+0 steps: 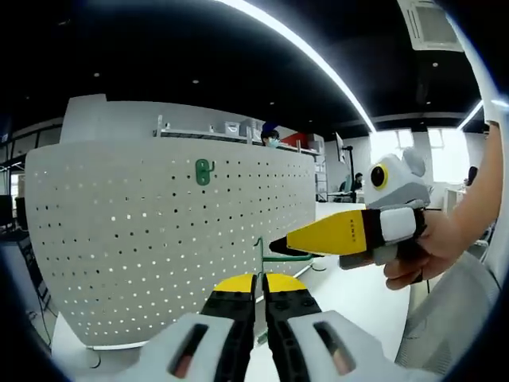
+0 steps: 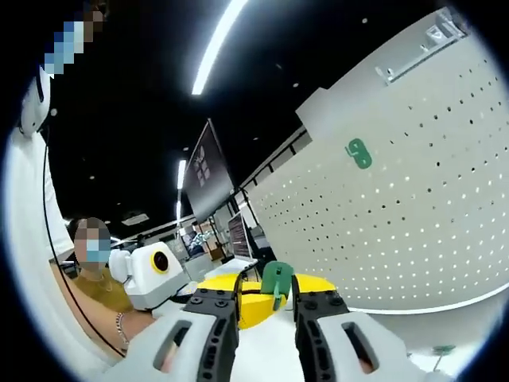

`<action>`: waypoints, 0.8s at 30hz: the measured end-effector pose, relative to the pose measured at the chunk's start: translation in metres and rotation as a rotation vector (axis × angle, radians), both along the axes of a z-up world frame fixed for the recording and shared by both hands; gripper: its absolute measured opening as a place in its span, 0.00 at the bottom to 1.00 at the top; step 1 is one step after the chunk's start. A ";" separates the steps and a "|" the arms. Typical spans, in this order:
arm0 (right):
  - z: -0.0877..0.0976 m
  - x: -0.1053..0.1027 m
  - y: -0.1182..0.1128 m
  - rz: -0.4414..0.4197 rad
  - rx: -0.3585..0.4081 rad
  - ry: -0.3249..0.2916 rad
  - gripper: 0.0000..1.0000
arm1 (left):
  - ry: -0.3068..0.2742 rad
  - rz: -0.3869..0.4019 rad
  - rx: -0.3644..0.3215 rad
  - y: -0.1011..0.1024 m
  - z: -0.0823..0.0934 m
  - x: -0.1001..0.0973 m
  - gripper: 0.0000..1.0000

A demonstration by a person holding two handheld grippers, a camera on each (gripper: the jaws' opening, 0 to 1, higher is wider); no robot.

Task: Insert the hook assembly into the mounting plate slot until the hook locks in place.

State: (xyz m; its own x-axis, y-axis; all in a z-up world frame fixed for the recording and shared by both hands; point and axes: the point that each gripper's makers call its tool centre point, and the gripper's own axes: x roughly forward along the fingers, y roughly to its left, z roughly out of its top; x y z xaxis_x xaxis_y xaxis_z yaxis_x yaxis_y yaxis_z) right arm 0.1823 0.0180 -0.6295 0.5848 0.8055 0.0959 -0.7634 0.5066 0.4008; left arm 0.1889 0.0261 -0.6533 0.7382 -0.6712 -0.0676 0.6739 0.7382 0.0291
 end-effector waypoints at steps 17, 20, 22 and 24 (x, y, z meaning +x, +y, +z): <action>-0.007 0.005 0.003 -0.016 -0.022 0.035 0.04 | 0.004 0.014 -0.008 0.000 0.000 0.000 0.03; -0.007 0.006 0.003 -0.024 -0.024 0.032 0.03 | 0.005 0.014 -0.011 -0.001 0.000 0.000 0.03; -0.009 0.007 0.002 -0.027 -0.035 0.031 0.02 | 0.007 0.016 -0.012 -0.001 0.000 0.000 0.03; -0.009 0.007 0.003 -0.027 -0.037 0.030 0.02 | 0.010 0.018 -0.013 -0.001 0.000 0.000 0.03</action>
